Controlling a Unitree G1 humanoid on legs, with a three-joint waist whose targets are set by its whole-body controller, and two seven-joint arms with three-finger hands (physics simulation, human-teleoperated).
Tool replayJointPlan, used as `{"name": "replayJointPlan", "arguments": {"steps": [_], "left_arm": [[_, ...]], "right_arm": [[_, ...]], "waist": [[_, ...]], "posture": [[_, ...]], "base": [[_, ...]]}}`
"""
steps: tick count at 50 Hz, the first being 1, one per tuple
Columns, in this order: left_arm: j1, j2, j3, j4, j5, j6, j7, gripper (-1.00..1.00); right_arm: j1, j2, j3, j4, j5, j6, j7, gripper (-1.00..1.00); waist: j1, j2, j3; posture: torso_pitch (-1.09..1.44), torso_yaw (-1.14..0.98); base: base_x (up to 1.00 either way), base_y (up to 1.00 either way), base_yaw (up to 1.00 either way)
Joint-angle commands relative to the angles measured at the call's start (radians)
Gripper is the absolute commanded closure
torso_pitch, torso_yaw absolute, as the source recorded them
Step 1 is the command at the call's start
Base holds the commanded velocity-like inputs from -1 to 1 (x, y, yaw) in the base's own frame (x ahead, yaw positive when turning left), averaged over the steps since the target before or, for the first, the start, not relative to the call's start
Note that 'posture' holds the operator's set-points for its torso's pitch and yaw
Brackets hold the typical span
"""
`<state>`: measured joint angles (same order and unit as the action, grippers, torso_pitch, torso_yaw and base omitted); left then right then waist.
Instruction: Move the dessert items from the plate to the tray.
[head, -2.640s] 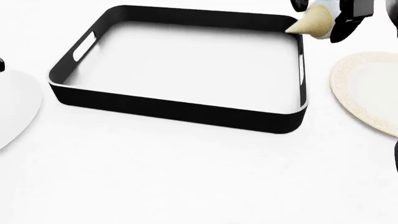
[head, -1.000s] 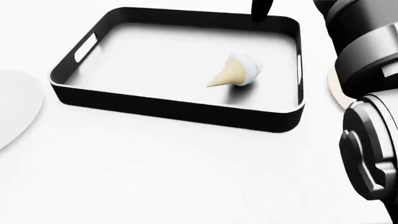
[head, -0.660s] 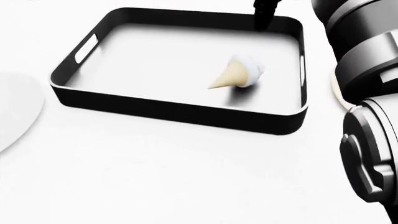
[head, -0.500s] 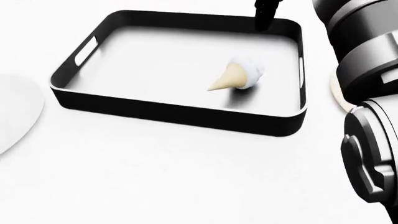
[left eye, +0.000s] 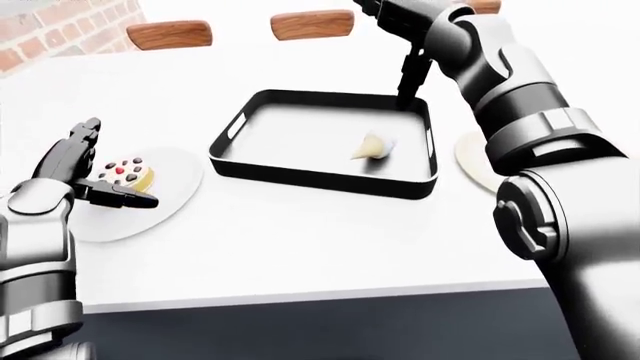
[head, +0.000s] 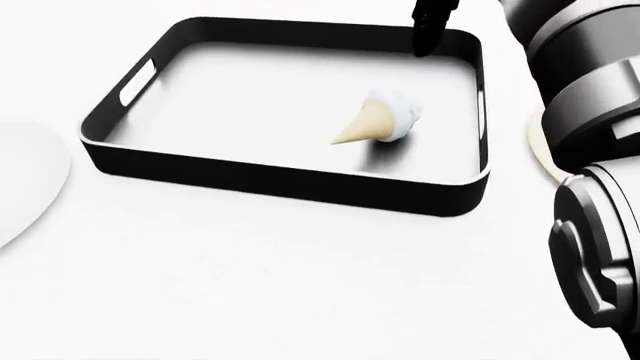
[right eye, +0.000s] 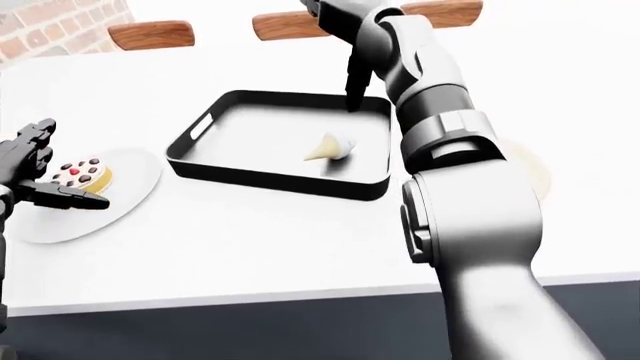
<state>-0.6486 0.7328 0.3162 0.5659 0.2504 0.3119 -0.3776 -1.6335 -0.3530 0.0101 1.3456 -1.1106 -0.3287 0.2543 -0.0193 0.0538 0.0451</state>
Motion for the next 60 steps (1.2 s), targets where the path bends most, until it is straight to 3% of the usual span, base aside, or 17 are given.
{"name": "replayJointPlan", "arguments": {"steps": [1,15,17,18,24,25,44,60], "left_arm": [[-0.029,0.027,0.016,-0.033,0.002,-0.024,0.011,-1.00],[-0.020,0.032,0.015,-0.020,0.019,-0.034,0.014,-1.00],[-0.019,0.032,0.015,-0.019,0.019,-0.035,0.012,-0.97],[-0.021,0.032,0.017,-0.019,0.019,-0.034,0.013,-0.85],[-0.019,0.029,0.017,-0.020,0.020,-0.030,0.013,-0.77],[-0.015,0.029,0.016,-0.023,0.022,-0.030,0.010,-0.62],[-0.027,0.033,0.010,0.002,0.046,-0.044,0.020,-0.55],[-0.024,0.035,0.009,0.008,0.051,-0.048,0.021,-0.26]], "right_arm": [[-0.044,-0.010,-0.008,-0.039,0.011,-0.003,-0.017,-1.00],[-0.037,-0.011,-0.008,-0.040,0.013,-0.001,-0.019,-1.00],[-0.034,-0.011,-0.008,-0.040,0.013,-0.001,-0.020,-1.00],[-0.033,-0.011,-0.008,-0.040,0.014,-0.001,-0.020,-1.00],[-0.026,-0.011,-0.008,-0.041,0.015,-0.003,-0.024,-1.00],[-0.024,-0.011,-0.007,-0.041,0.015,-0.003,-0.025,-1.00],[-0.024,-0.013,-0.006,-0.042,0.018,-0.006,-0.024,-1.00],[-0.020,-0.012,-0.008,-0.043,0.023,-0.006,-0.023,-1.00]], "waist": [[0.000,0.007,-0.031],[0.000,0.008,-0.033],[0.000,0.008,-0.033],[0.000,0.008,-0.033],[0.001,0.007,-0.033],[0.001,0.007,-0.033],[0.001,0.008,-0.035],[-0.001,0.008,-0.036]], "posture": [[0.00,0.00],[0.00,0.00],[0.00,0.00],[0.00,0.00],[0.00,0.00],[0.00,0.00],[0.00,0.00],[0.00,0.00]], "base": [[0.00,0.00,0.00],[0.00,0.00,0.00],[0.00,0.00,0.00],[0.00,0.00,0.00],[0.00,0.00,0.00],[0.00,0.00,0.00],[0.00,0.00,0.00],[0.00,0.00,0.00]]}}
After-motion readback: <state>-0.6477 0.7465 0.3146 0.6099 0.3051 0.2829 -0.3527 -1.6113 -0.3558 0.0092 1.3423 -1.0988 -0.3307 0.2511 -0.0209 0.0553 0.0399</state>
